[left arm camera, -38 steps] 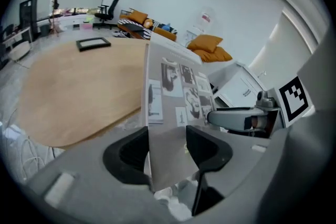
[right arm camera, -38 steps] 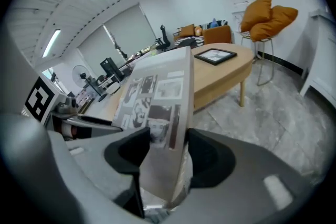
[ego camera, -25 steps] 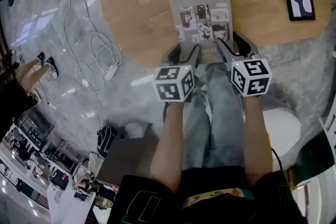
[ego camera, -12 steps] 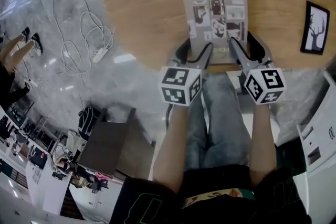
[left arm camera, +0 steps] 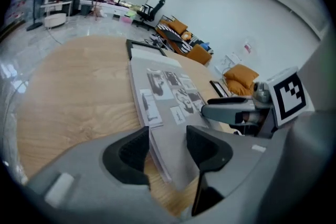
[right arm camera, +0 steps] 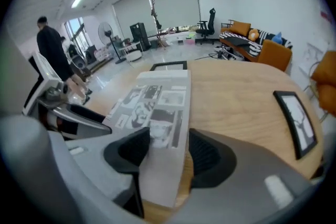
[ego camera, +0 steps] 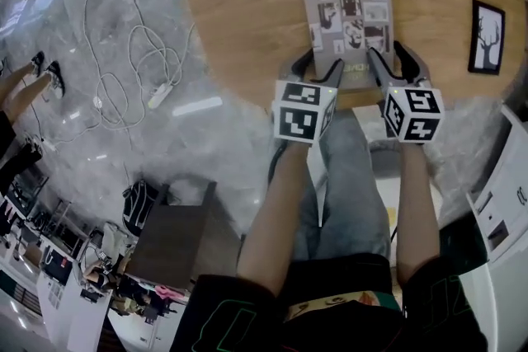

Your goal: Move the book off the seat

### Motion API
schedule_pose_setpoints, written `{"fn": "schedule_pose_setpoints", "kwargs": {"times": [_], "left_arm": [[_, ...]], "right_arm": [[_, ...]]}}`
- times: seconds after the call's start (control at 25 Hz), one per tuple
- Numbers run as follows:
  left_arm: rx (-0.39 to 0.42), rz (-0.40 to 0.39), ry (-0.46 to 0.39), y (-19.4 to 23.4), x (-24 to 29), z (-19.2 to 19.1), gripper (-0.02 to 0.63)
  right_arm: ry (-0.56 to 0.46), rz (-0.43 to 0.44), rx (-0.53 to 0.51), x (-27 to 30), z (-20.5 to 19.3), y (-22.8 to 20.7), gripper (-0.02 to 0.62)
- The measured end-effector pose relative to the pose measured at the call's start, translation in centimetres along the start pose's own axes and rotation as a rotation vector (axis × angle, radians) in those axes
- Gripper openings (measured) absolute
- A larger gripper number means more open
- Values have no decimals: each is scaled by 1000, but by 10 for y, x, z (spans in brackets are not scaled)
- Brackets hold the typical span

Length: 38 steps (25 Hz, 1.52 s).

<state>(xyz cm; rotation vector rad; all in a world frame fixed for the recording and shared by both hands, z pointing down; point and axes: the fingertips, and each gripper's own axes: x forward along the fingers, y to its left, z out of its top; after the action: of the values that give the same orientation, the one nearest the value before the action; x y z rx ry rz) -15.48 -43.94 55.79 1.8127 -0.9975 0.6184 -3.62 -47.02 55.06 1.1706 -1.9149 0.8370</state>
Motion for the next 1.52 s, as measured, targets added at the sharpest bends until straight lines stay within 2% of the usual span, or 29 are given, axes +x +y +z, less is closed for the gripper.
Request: {"fn": "schedule_pose_setpoints", "kwargs": {"times": [0.04,0.12,0.16,0.24,0.32,0.52,0.68,0.84,1.0,1.16,1.28,1.4,1.52], "left_arm": [[16,2,13,1,-7,2,215],[-26,18,1,9,-32,11,107],[-55,32,-19,15,-47,19,60],[-74,57,-74,27,-79,40,14],[-69,51,-137,26,-110,60,11],[-20,19,-286,2,-170,116,9],[-78,-25,-464,-23,-227,168,9],[-36,35,-571,-38,-279,199,9],[-26,95,-668,-47,-323,224,9],[92,117,-796,-80,-360,286,9],[206,140,-855,-110,-390,319,9],[288,159,-909,-140,-413,341,9],[351,167,-956,-174,-421,344,9]], "right_arm": [[8,-35,-8,-4,2,1,233],[-29,-65,46,-17,11,7,232],[-57,-54,92,-24,19,13,210],[-99,-11,162,-37,33,29,163],[-138,25,170,-57,49,44,3],[-252,79,162,-101,107,73,3],[-363,103,144,-141,158,95,3],[-465,112,124,-184,200,115,3],[-530,97,18,-226,243,128,3],[-705,80,-37,-286,318,120,3],[-830,30,-34,-337,354,115,3],[-899,-14,-41,-378,372,109,3],[-893,-51,-88,-400,363,90,3]]}}
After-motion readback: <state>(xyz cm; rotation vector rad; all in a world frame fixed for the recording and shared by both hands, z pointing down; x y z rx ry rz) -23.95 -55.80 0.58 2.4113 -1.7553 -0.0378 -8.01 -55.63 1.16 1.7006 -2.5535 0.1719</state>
